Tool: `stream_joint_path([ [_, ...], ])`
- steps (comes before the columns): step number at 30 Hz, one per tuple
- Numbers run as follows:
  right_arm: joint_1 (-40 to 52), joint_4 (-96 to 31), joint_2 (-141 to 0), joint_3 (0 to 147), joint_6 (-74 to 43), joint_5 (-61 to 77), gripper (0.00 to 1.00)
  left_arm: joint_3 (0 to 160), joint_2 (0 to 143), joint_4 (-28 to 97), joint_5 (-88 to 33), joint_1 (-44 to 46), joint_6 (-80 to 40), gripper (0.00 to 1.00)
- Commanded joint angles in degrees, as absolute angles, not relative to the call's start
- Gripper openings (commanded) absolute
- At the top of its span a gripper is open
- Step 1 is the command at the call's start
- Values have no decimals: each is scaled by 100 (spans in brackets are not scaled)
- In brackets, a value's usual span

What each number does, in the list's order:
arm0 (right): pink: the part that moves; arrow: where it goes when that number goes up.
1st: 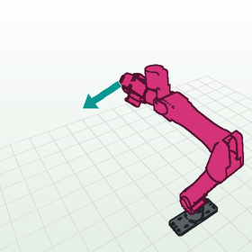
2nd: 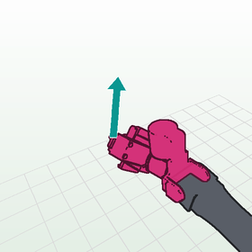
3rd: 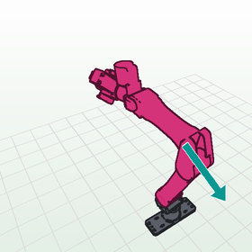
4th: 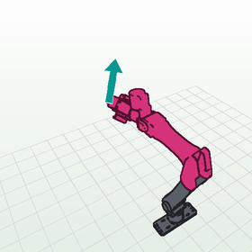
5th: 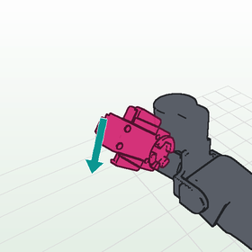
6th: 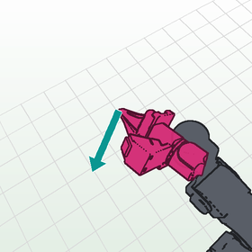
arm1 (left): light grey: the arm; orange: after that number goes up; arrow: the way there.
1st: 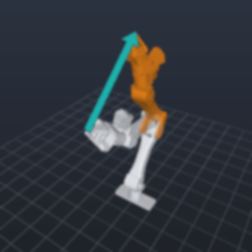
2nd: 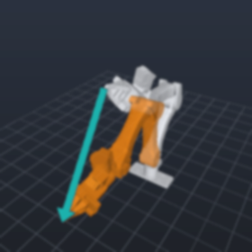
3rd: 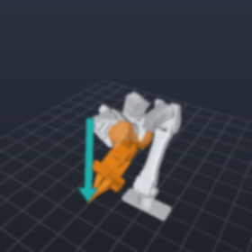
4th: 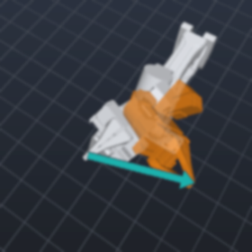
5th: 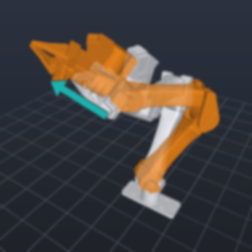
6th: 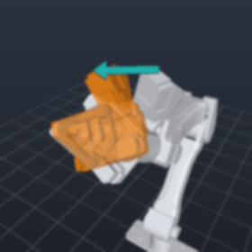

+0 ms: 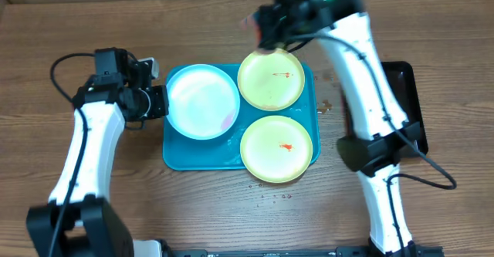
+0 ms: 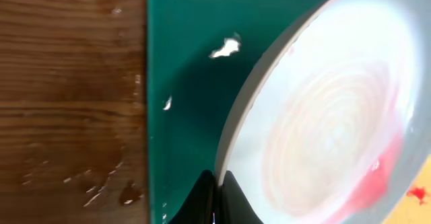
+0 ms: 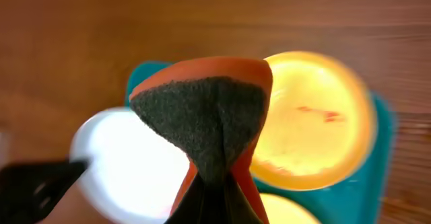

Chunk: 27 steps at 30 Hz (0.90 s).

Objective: Clean dirty plates on tray and stack at the side

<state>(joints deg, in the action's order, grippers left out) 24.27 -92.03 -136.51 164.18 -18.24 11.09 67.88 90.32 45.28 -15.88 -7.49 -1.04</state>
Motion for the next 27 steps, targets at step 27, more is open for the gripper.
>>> stream_joint_path([
  [27,1664,-9629,-13609,16545,-1772,1160,4,6910,8239,4613,7067,2902,-1697,4],
])
